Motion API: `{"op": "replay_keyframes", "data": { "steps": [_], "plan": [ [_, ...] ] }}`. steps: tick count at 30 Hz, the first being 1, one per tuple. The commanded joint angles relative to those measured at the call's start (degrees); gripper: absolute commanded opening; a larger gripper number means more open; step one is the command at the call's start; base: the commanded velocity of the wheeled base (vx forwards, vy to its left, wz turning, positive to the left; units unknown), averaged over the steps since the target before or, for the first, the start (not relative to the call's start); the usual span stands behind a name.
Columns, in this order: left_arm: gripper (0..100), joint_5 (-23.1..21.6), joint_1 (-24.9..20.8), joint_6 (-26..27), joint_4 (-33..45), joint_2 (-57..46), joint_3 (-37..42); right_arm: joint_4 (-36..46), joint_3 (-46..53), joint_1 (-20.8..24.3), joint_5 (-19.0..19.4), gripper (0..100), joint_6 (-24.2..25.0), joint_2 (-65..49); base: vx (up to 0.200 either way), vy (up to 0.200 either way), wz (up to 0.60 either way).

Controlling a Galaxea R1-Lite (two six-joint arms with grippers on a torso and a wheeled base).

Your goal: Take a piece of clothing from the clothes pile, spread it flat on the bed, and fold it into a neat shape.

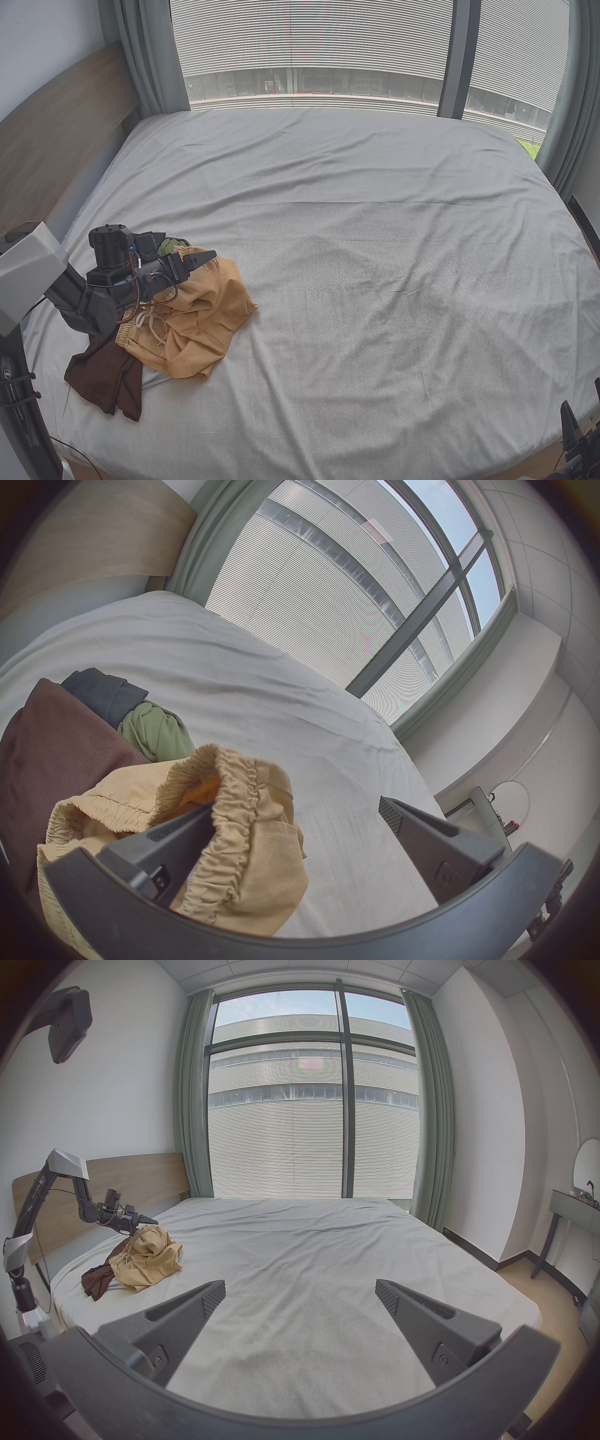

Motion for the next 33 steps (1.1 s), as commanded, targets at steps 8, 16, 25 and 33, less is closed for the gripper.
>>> {"op": "replay_keyframes", "data": {
  "steps": [8, 16, 25, 33],
  "plan": [
    [0, 0.0, 0.3, 0.0, 0.1, 1.6, -1.9, 0.0, 1.0, 0.0, 0.0, 100, 0.1, -0.8, 0.0, 0.0, 0.0],
    [0, -0.1, 0.4, 0.0, 0.2, 2.2, -1.9, 0.0, 1.0, 0.0, 0.0, 100, 0.1, -0.8, 0.0, 0.0, 0.0],
    [0, -0.4, -1.0, -6.7, -2.1, -6.5, 4.1, 0.0, 1.0, 0.0, 0.0, 100, 0.1, -0.8, 0.0, 0.0, 0.0],
    [0, -0.4, -1.0, -11.3, -8.9, -10.7, 9.8, 0.1, 1.0, 0.0, 0.0, 100, 0.1, -0.8, 0.0, 0.0, 0.0]
  ]
}}
